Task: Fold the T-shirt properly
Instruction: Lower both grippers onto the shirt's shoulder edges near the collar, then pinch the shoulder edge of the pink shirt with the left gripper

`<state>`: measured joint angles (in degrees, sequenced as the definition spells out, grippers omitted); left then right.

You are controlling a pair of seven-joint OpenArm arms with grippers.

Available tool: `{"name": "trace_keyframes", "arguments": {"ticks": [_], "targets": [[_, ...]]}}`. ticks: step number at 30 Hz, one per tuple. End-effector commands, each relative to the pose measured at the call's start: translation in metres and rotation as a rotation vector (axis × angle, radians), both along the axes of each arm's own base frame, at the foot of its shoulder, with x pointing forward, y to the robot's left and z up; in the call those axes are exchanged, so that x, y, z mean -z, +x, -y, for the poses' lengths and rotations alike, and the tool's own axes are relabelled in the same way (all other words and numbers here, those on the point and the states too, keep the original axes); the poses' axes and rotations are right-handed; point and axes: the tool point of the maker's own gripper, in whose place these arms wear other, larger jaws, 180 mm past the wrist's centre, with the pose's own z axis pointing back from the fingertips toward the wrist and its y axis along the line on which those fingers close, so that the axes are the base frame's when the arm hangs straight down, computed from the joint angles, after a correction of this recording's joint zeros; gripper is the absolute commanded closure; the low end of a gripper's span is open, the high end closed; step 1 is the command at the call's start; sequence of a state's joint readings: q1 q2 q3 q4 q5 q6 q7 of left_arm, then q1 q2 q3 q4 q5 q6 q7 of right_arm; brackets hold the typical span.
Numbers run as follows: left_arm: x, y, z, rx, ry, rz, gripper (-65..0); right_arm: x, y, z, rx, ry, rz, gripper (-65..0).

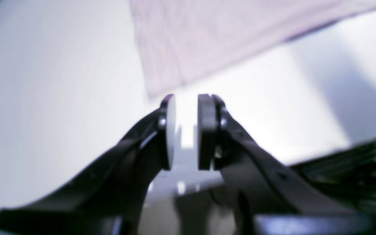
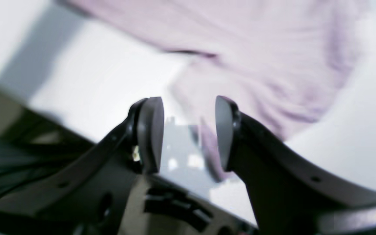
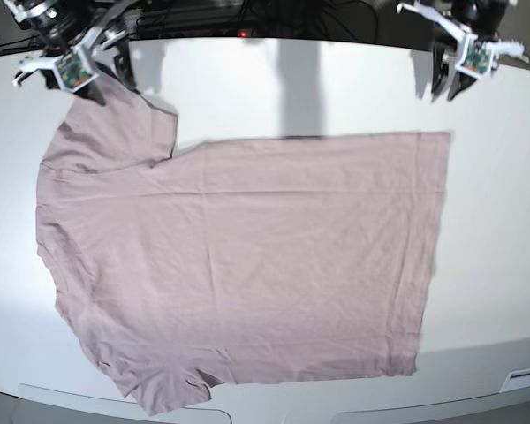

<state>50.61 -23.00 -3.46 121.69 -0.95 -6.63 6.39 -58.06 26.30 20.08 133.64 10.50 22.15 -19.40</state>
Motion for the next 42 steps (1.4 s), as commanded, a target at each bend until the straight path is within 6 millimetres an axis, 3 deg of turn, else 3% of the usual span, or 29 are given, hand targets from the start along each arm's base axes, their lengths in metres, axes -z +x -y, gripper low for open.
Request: {"name": "trace_keyframes", "arguments": {"ticks": [1, 4, 7, 11, 12, 16, 19, 23, 26, 31, 37, 42], "targets": [[-0.011, 0.012, -0.002, 0.033, 0.027, 0.06, -11.2, -0.013, 0.01, 0.001, 0.004, -0.001, 0.058, -26.9], [-0.018, 0.033, -0.001, 0.118, 0.124, 0.127, -13.5, -0.019, 0.02, 0.014, 0.037, -0.036, 0.094, -26.9], [-0.015, 0.04, 0.003, 0.243, 0.2, 0.128, -22.1, -0.02, 0.02, 0.019, 0.026, -0.083, 0.099, -28.8], [-0.003, 0.044, -0.003, 0.322, 0.236, 0.101, -28.6, -0.016, 0.018, 0.028, 0.002, -0.19, 0.085, -46.9], [0.001, 0.046, -0.007, 0.332, 0.253, 0.092, -28.6, -0.017, 0.019, 0.03, -0.004, -0.216, 0.091, -48.1], [0.013, 0.058, -0.023, 0.386, 0.358, 0.105, -28.6, -0.021, 0.026, 0.033, -0.05, -0.264, 0.11, -48.0], [0.02, 0.062, -0.02, 0.498, 0.41, 0.108, -28.6, -0.026, 0.035, 0.034, -0.09, -0.296, 0.127, -48.0], [0.025, 0.065, -0.027, 0.494, 0.457, 0.077, -28.6, -0.033, 0.045, 0.035, -0.107, -0.314, 0.158, -47.9], [0.029, 0.061, -0.021, 0.53, 0.454, 0.066, -28.6, -0.04, 0.052, 0.032, -0.106, -0.292, 0.195, -47.9], [0.06, 0.049, -0.011, 0.716, 0.596, 0.016, -28.6, -0.044, 0.061, 0.036, -0.082, -0.3, 0.211, -48.0], [0.093, 0.06, -0.001, 0.78, 0.651, -0.025, -28.5, -0.031, 0.053, 0.052, -0.029, -0.356, 0.112, -48.0], [0.128, 0.067, -0.015, 0.808, 0.711, -0.116, -28.6, -0.022, 0.046, 0.063, 0.01, -0.394, 0.038, -48.0]]}}
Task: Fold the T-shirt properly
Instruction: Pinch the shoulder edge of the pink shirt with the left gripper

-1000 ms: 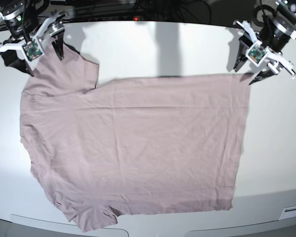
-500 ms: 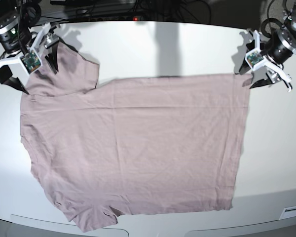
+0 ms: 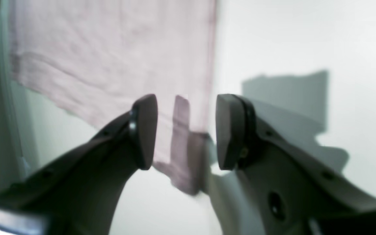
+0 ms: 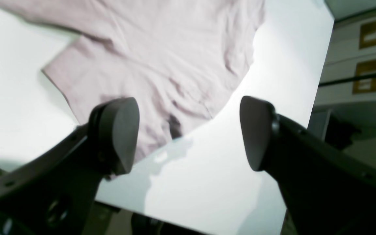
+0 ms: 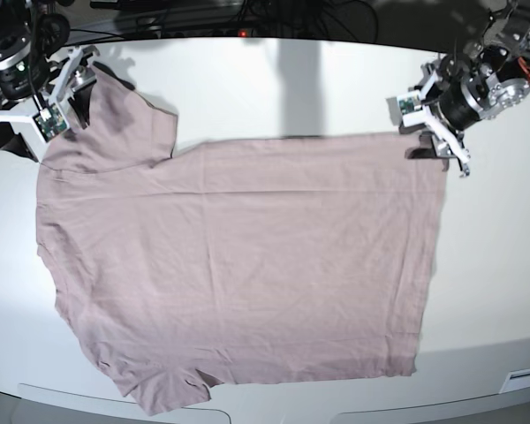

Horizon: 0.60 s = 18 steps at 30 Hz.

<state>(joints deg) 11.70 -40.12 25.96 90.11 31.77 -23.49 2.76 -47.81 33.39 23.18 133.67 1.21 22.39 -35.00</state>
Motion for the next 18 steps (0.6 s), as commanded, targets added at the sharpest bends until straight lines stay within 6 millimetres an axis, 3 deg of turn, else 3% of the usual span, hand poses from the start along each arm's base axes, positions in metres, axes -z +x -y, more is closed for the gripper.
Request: {"name": "trace_keyframes", "arguments": {"ticks": [1, 7, 15, 18], "targets": [[0.012, -0.002, -0.02, 0.002, 0.094, -0.022, -28.6, -0.008, 0.004, -0.001, -0.011, -0.009, 0.028, -48.0], [0.046, -0.02, -0.061, 0.004, 0.258, -0.123, -28.6, -0.008, 0.003, 0.0, -0.006, -0.012, 0.024, -48.0], [0.047, -0.036, -0.107, 0.03, 0.415, -0.166, -28.6, -0.006, 0.002, 0.002, 0.004, -0.02, 0.01, -47.9], [0.045, -0.036, -0.11, 0.036, 0.418, -0.166, -28.6, -0.006, 0.002, 0.002, 0.004, -0.02, 0.01, -47.9]]}}
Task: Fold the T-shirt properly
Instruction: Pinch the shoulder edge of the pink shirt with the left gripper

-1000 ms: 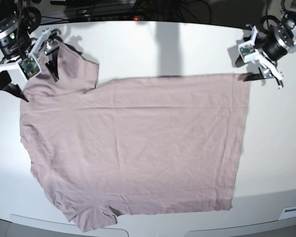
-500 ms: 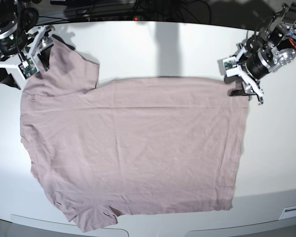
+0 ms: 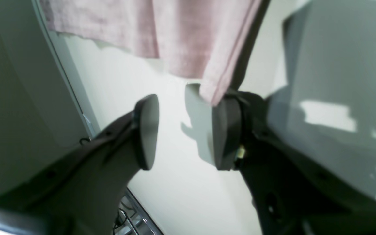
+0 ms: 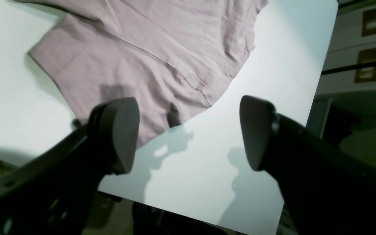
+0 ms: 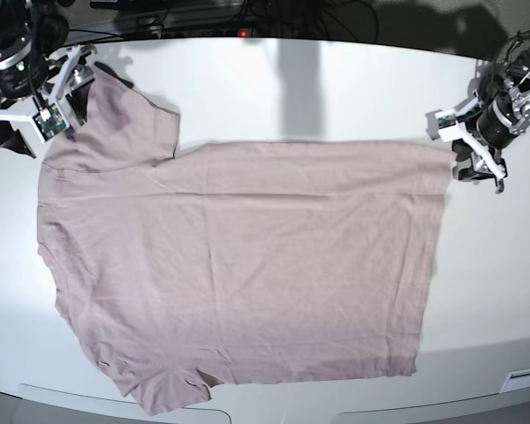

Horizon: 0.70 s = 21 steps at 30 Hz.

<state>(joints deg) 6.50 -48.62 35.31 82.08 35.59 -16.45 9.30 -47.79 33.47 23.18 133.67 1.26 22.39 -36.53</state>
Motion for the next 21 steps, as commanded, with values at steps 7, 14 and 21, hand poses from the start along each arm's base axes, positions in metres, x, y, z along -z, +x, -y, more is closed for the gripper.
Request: {"name": "trace_keyframes", "arguments": {"ticks": [7, 14, 21], "targets": [[0.016, -0.042, 0.002, 0.026, 0.037, -0.168, -28.6, -0.008, 0.004, -0.001, -0.01, -0.008, 0.029, -47.9], [-0.001, -0.032, 0.031, 0.064, -0.03, -0.095, -28.5, -0.008, 0.004, -0.001, -0.009, -0.008, 0.029, -47.9], [-0.014, -0.019, 0.051, 0.095, -0.14, -0.004, -28.5, -0.008, 0.004, -0.001, -0.009, -0.008, 0.029, -47.9]]}}
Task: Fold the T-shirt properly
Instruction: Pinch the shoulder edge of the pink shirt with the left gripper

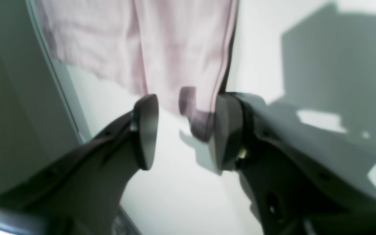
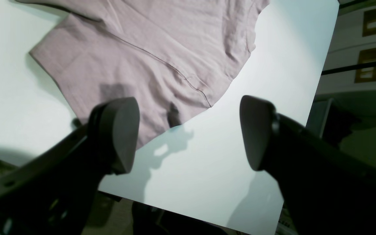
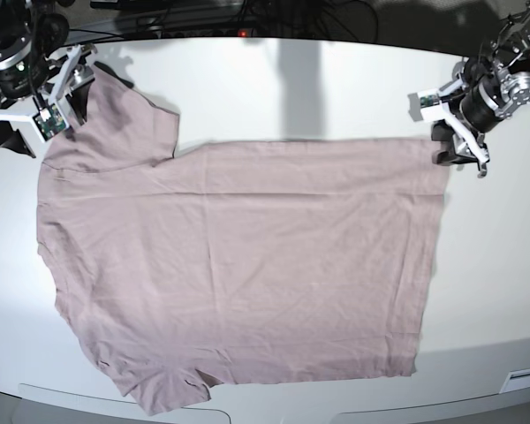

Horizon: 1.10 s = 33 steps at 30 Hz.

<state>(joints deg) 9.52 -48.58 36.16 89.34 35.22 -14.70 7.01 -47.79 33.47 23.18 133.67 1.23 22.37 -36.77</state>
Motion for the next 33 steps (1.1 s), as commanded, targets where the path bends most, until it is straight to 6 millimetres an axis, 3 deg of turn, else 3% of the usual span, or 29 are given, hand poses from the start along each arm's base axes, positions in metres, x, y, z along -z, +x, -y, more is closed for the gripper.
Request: {"name": "trace_keyframes", "arguments": {"ticks": [1, 7, 17, 23, 26, 29, 33], "targets": [[0.001, -0.008, 0.004, 0.027, -0.024, -0.034, -28.3, -0.009, 0.004, -0.002, -0.012, -0.006, 0.032, -47.9], [0.002, -0.007, 0.001, 0.021, -0.013, -0.034, -27.9, -0.008, 0.004, -0.001, -0.012, -0.006, 0.031, -47.9], [0.027, -0.012, -0.033, 0.003, 0.139, -0.044, -27.9, -0.008, 0.003, 0.0, -0.006, -0.01, 0.024, -47.9], [0.037, -0.023, -0.023, -0.011, 0.118, -0.071, -27.8, -0.007, 0.003, 0.001, -0.003, -0.013, 0.019, -47.9], [0.039, -0.024, -0.017, -0.013, 0.105, -0.074, -19.3, -0.007, 0.003, 0.001, -0.002, -0.014, 0.018, -47.9], [0.038, -0.024, -0.017, -0.014, 0.106, -0.073, 0.0, -0.006, 0.002, 0.002, 0.002, -0.018, 0.011, -47.9], [0.039, -0.023, -0.022, -0.026, 0.126, -0.071, 0.0, 0.004, -0.008, -0.002, -0.088, -0.075, -0.08, -47.9]]}}
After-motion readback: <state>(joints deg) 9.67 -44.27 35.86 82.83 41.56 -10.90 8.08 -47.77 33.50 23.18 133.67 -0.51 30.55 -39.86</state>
